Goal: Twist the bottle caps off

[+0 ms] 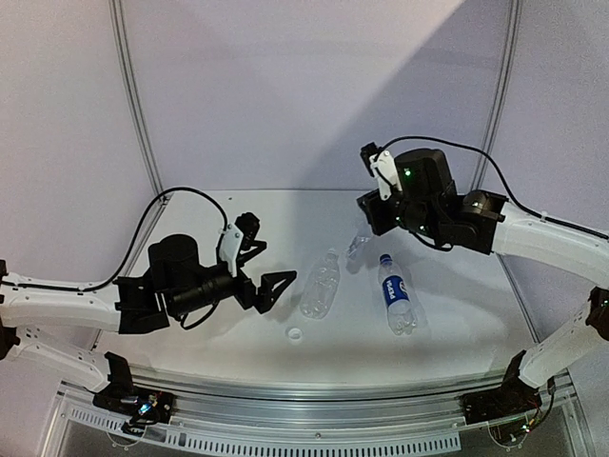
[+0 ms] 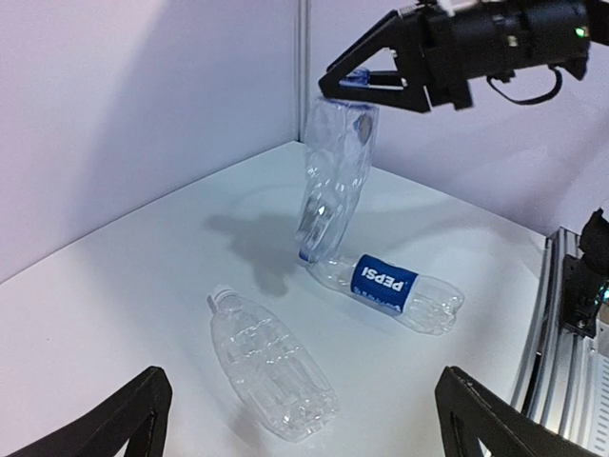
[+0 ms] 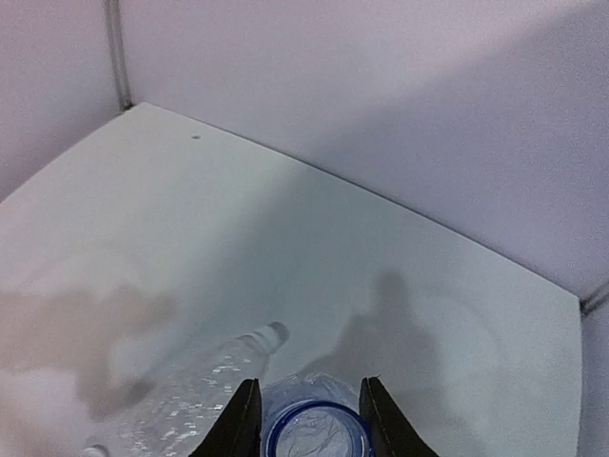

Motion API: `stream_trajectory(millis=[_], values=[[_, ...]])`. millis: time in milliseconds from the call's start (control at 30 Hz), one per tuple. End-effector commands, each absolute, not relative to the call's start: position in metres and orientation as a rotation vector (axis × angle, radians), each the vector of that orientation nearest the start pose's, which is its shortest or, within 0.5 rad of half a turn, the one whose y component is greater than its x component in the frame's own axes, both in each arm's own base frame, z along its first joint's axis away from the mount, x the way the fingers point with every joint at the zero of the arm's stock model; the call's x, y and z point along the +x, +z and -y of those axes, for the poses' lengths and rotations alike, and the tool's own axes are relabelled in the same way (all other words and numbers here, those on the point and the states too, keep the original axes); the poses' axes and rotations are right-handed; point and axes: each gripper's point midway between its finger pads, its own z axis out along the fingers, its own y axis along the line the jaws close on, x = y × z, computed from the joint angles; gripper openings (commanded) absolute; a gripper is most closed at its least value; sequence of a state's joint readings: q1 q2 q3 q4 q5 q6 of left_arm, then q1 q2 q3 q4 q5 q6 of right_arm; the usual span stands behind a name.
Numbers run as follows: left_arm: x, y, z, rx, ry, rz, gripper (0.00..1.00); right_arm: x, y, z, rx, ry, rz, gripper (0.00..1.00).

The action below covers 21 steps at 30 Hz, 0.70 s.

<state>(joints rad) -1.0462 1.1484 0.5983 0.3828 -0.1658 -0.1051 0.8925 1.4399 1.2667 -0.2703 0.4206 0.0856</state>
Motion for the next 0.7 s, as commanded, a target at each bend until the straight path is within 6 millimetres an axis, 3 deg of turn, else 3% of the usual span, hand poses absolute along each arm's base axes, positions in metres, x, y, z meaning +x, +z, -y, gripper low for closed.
stream_trajectory(millis=[0, 233, 400, 667], values=[[0.226, 0.227, 0.32, 0.681, -0.637, -1.663, 0.99, 0.374, 0.278, -0.243, -0.4, -0.014, -1.98, 0.0], [0.229, 0.214, 0.327, 0.704, -0.623, -1.693, 0.99, 0.393, 0.247, -0.191, -0.295, -0.062, -2.099, 0.0], [0.229, 0.209, 0.332, 0.723, -0.635, -1.704, 0.99, 0.395, 0.246, -0.172, -0.241, -0.121, -2.111, 0.0], [0.227, 0.209, 0.334, 0.729, -0.649, -1.707, 0.99, 0.409, 0.221, -0.147, -0.127, -0.102, -2.142, 0.0]])
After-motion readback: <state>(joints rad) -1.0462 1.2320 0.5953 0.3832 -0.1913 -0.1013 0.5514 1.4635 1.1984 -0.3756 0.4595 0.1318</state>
